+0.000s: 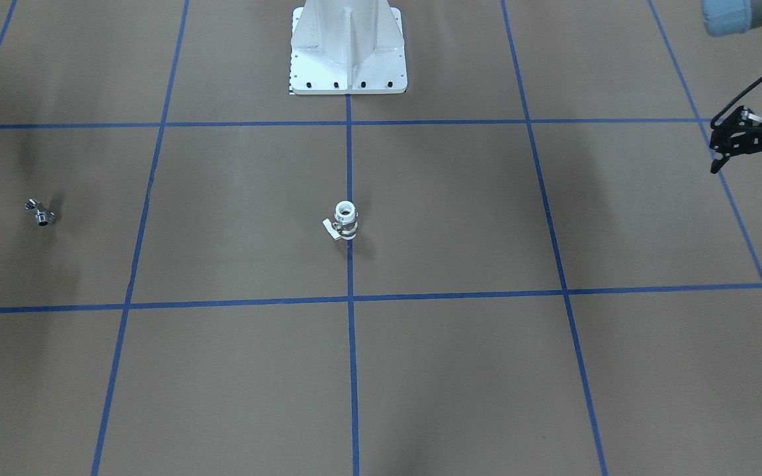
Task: Assemble PPR valve and pipe with both arms
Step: 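Retract the left arm while the right gripper grasps the chrome fitting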
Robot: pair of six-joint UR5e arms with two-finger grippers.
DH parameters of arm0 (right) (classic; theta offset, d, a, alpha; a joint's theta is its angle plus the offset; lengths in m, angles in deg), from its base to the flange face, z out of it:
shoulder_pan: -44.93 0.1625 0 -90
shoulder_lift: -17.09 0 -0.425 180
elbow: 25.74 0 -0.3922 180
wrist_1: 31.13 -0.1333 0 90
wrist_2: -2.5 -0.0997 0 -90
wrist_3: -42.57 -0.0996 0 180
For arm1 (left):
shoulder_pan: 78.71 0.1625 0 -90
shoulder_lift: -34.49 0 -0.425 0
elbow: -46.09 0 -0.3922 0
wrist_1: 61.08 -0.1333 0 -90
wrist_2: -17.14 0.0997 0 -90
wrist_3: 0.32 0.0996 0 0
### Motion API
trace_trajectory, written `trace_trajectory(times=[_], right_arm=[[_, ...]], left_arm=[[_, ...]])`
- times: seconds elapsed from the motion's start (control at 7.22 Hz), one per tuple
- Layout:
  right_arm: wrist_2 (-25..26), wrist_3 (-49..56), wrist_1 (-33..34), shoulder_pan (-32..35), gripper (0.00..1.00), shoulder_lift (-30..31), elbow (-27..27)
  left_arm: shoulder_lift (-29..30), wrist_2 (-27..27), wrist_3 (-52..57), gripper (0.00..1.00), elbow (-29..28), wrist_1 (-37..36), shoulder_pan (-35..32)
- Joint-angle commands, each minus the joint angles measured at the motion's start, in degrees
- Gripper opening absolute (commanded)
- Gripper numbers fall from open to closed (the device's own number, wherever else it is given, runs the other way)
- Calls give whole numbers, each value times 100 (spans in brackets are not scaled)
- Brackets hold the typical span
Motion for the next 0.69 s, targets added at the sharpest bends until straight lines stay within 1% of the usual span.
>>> trace_trajectory(times=[0.0, 0.14, 0.28, 0.42, 0.55], right_arm=[[268, 8, -64, -657, 100, 37, 0], [426, -9, -160, -868, 100, 81, -43], [541, -9, -535, -992, 100, 116, -322], [551, -9, -765, -1028, 100, 55, -621], [586, -18, -793, -1064, 99, 2, -728]], left_arm=[[-580, -13, -23, 100, -192, 1123, -100], [-572, -4, -76, 100, -237, 1135, -100], [-572, -12, -189, 100, -229, 1135, -100], [-581, -13, -191, 100, -237, 1144, -100], [-581, -13, -191, 100, -229, 1144, -100]])
